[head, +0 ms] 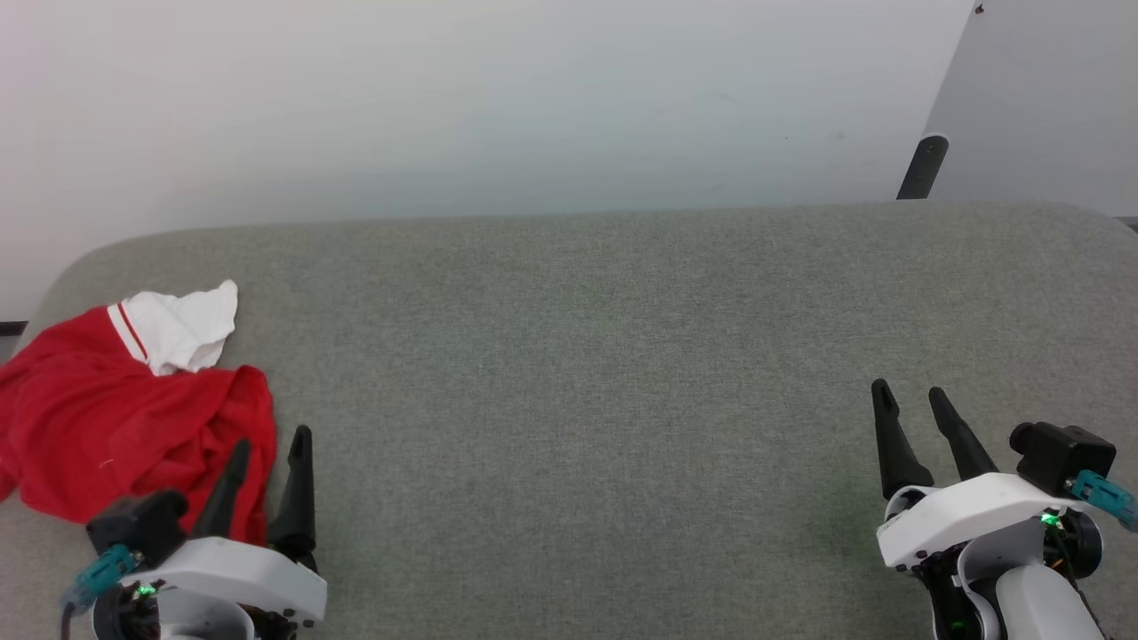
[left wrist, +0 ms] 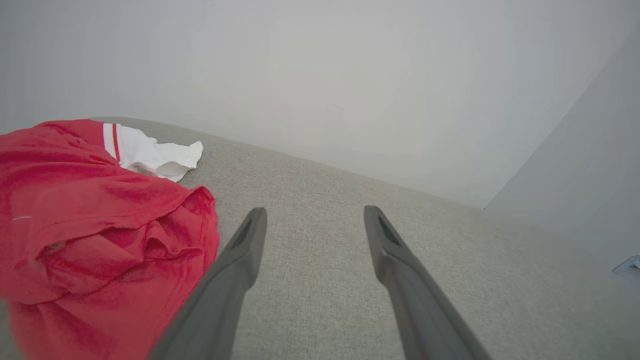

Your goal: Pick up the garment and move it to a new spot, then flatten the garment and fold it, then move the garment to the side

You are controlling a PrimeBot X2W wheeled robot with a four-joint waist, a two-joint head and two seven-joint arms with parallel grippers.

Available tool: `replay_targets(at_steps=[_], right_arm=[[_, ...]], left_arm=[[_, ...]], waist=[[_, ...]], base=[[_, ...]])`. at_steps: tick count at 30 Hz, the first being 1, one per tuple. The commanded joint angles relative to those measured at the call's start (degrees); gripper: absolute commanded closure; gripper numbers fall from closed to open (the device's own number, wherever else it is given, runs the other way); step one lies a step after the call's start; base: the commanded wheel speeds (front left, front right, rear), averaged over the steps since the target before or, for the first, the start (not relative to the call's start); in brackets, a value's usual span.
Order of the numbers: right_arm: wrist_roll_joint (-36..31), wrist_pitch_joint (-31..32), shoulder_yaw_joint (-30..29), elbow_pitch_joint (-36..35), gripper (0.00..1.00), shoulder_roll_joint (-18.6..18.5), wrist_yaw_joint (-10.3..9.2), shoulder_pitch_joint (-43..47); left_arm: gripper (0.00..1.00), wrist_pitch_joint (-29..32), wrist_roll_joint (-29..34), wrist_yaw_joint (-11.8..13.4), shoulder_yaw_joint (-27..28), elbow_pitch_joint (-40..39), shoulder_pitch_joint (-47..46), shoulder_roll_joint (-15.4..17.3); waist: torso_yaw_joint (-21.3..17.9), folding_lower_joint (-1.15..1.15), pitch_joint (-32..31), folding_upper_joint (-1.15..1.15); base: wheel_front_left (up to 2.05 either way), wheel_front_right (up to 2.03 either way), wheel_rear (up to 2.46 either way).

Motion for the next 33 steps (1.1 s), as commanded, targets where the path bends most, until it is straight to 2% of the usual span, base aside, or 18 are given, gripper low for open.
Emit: replay_targets(at_steps=[1, 14, 33], right_arm=[[-1.69, -0.49, -0.25, -0.52, 0.00, -0.06, 0.02, -1.31], [-10.98, -2.06, -1.45, -0.15, 0.00, 0.51, 0.03, -1.50], [-17.85, -4.66, -2.59, 0.33, 0.00, 0.62, 0.03, -1.43]], left_arm=[[0.00, -0.46, 1.67, 0.19, -0.09, -0.52, -0.70, 0.56], [0.00, -2.34, 8.87, 0.14, 0.05, -0.77, -0.30, 1.61], [0.00, -4.54, 15.37, -0.38, 0.24, 0.94, -0.53, 2.06]], waist=[[0.00, 0.00, -0.04, 0.00], [-0.27, 0.00, -0.09, 0.00], [-0.72, 0.00, -0.37, 0.00]], base=[[0.00, 0.00, 0.00], [0.00, 0.00, 0.00], [0.00, 0.00, 0.00]])
